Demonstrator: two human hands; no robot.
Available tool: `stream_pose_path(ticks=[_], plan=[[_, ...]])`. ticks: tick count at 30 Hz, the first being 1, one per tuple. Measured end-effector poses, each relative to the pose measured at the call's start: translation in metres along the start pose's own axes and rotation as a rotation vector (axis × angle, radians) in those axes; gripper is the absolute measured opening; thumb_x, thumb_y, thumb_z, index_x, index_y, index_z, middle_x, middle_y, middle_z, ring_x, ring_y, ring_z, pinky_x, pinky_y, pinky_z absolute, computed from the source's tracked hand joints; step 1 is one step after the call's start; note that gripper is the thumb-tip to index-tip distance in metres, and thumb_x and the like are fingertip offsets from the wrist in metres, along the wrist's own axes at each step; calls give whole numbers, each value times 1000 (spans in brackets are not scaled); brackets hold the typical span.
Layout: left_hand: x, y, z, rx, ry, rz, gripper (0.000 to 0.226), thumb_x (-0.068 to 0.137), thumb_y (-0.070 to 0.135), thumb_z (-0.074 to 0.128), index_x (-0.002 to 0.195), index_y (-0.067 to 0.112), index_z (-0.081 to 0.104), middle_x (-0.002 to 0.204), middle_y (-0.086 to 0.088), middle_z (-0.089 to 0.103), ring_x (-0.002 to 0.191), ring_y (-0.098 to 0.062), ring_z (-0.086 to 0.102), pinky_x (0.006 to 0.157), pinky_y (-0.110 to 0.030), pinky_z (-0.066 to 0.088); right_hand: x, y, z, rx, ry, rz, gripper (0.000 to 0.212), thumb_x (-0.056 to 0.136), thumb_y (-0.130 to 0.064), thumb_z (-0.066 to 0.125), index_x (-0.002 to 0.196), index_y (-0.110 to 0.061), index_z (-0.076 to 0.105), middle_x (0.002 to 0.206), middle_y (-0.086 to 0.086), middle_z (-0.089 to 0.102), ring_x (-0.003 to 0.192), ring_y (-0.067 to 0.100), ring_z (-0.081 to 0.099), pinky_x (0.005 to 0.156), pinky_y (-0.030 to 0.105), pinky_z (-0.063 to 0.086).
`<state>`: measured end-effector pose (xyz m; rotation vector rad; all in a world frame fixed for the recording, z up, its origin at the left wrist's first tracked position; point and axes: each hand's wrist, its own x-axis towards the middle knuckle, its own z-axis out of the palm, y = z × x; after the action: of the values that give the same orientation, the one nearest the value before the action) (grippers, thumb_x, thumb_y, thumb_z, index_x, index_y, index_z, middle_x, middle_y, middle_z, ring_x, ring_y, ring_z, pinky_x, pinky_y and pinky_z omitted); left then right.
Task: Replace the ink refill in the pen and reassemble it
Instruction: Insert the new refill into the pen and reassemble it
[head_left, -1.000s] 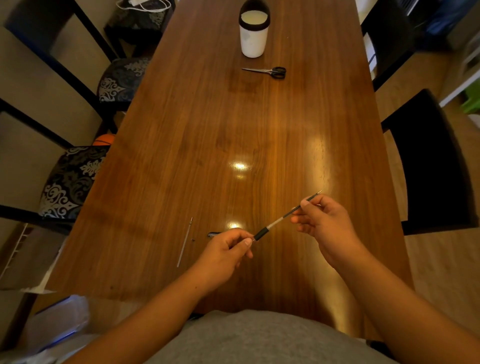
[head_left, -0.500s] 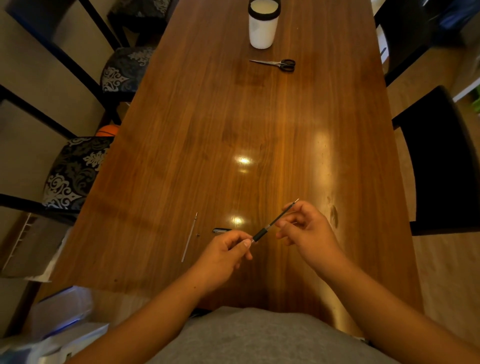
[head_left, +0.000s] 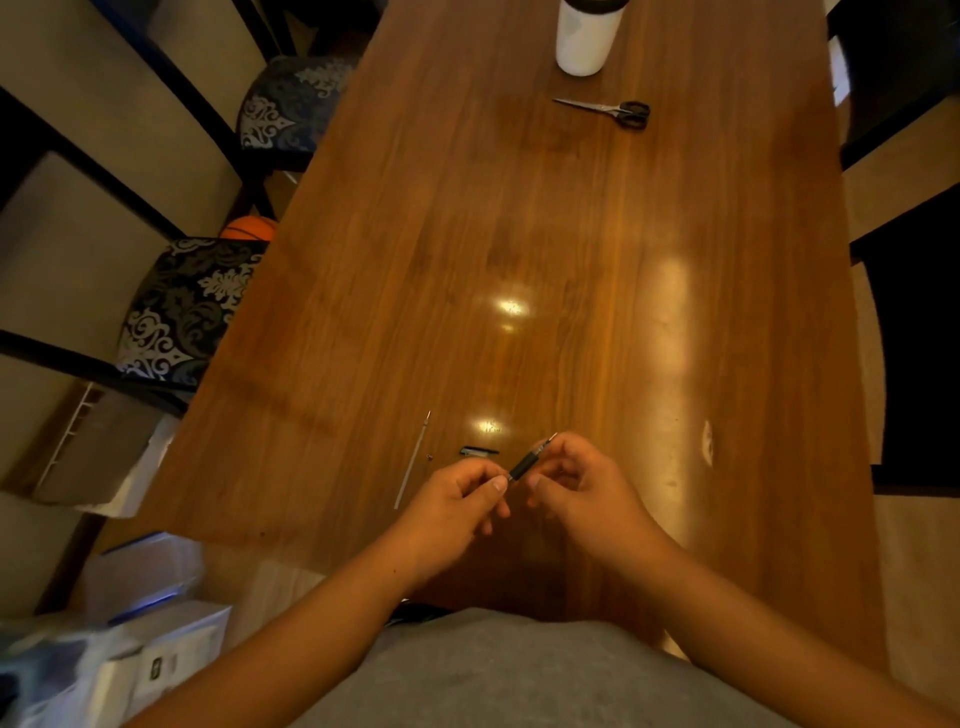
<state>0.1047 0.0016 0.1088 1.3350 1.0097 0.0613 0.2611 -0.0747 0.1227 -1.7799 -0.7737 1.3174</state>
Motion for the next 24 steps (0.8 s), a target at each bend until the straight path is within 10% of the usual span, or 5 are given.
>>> stream_pose_path(ticks=[14,24], plan=[[-15,-47,-72,-107,188,-144,19,98,17,51,90,23,67,70,8,68,56,1,56,54,-21,44,50,40,58,-333,-73,110,16,83,-20,71,89,-31,60,82,-2,68,72,15,65,65,33,55],[-23,-79,-130,-141,294,-211,19,98,17,50,91,20,68,71,6,68,56,-1,57,53,-19,45,96,26,105,-882,-9,-181,23,85,-34,65,105,-22,62,96,-3,65,90,18,61,71,36,56]])
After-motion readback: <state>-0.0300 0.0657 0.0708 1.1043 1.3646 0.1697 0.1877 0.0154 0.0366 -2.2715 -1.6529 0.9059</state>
